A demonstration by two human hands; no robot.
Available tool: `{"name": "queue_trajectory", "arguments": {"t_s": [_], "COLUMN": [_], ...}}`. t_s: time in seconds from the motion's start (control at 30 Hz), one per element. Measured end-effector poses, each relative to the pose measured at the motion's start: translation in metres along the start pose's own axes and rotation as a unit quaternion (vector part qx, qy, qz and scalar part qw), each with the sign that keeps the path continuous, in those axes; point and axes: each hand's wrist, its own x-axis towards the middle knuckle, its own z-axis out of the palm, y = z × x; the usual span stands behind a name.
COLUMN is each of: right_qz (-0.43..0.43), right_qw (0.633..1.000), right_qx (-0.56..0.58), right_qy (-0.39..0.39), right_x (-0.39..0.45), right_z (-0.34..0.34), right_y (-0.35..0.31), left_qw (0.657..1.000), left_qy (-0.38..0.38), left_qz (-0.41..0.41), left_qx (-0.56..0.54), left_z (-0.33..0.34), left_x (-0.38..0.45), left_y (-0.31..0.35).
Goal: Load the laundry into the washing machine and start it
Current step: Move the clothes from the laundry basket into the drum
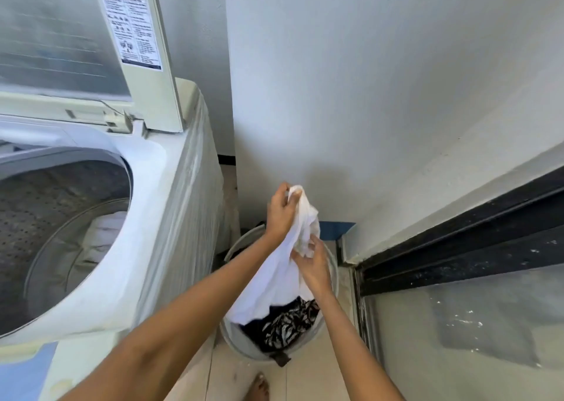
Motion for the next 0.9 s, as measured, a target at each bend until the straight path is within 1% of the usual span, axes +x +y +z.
{"name": "queue_trajectory", "arguments": {"t_s": [0.07,0.13,0.23,0.3,0.37,0.43,0.47,0.5,0.53,0.57,0.6,0.63,0.67,0.7,0.73,0.77,0.8,0.83,0.87,0.9], "right_qz": [0.015,0.028,0.016,0.012,0.034,0.057,0.048,0.018,-0.018,-0.051,-0.072,-0.076,-0.076,-0.067,-0.054,-0.048,-0.049,-0.054,-0.065,-0.084], "right_qw": [0.996,0.986,0.978,0.971,0.959,0.948,0.953,0.967,0.977,0.977,0.972,0.972,0.978,0.985,0.986,0.982,0.977,0.976,0.98,0.983], "right_qx": [0.091,0.167,0.207,0.229,0.221,0.163,0.108,0.027,-0.068,-0.149,-0.198,-0.201,-0.164,-0.102,-0.032,0.038,0.095,0.116,0.102,0.073], "right_qy": [0.01,0.004,0.02,0.069,0.172,0.268,0.278,0.252,0.199,0.141,0.101,0.094,0.103,0.125,0.152,0.176,0.185,0.176,0.16,0.144], "right_x": [-0.004,-0.014,-0.024,-0.024,-0.022,-0.018,-0.015,-0.013,-0.01,-0.006,-0.003,-0.002,-0.002,-0.003,-0.004,-0.005,-0.006,-0.007,-0.01,-0.013], "right_z": [0.007,0.017,0.029,0.033,0.032,0.024,0.018,0.011,0.005,0.0,-0.005,-0.009,-0.013,-0.017,-0.023,-0.029,-0.035,-0.041,-0.047,-0.052], "right_y": [0.001,0.005,0.014,0.016,0.012,0.012,0.015,0.018,0.021,0.024,0.022,0.016,0.008,-0.001,-0.013,-0.025,-0.038,-0.052,-0.066,-0.081], "left_qw": [0.999,0.996,0.994,0.991,0.986,0.98,0.976,0.97,0.962,0.952,0.946,0.941,0.941,0.944,0.957,0.975,0.987,0.983,0.97,0.964], "left_qy": [-0.04,-0.081,-0.1,-0.115,-0.128,-0.142,-0.151,-0.162,-0.182,-0.207,-0.226,-0.231,-0.22,-0.191,-0.147,-0.102,-0.077,-0.08,-0.1,-0.119], "left_qz": [0.002,-0.013,-0.051,-0.073,-0.101,-0.131,-0.144,-0.156,-0.169,-0.183,-0.186,-0.187,-0.195,-0.211,-0.209,-0.184,-0.139,-0.101,-0.08,-0.056], "left_qx": [-0.033,-0.019,0.01,0.008,-0.012,-0.045,-0.064,-0.09,-0.11,-0.128,-0.142,-0.161,-0.17,-0.169,-0.137,-0.072,0.03,0.134,0.204,0.23], "left_z": [-0.003,-0.006,-0.015,-0.022,-0.026,-0.028,-0.028,-0.029,-0.031,-0.033,-0.035,-0.038,-0.04,-0.042,-0.043,-0.046,-0.05,-0.055,-0.058,-0.06], "left_x": [0.01,0.009,-0.001,-0.005,-0.007,-0.007,-0.006,-0.005,-0.004,-0.003,-0.001,0.0,0.001,0.003,0.005,0.009,0.011,0.011,0.008,0.005], "left_y": [0.014,0.016,-0.004,-0.016,-0.014,-0.002,0.006,0.013,0.021,0.028,0.032,0.036,0.039,0.038,0.035,0.028,0.018,0.012,0.008,0.009]}}
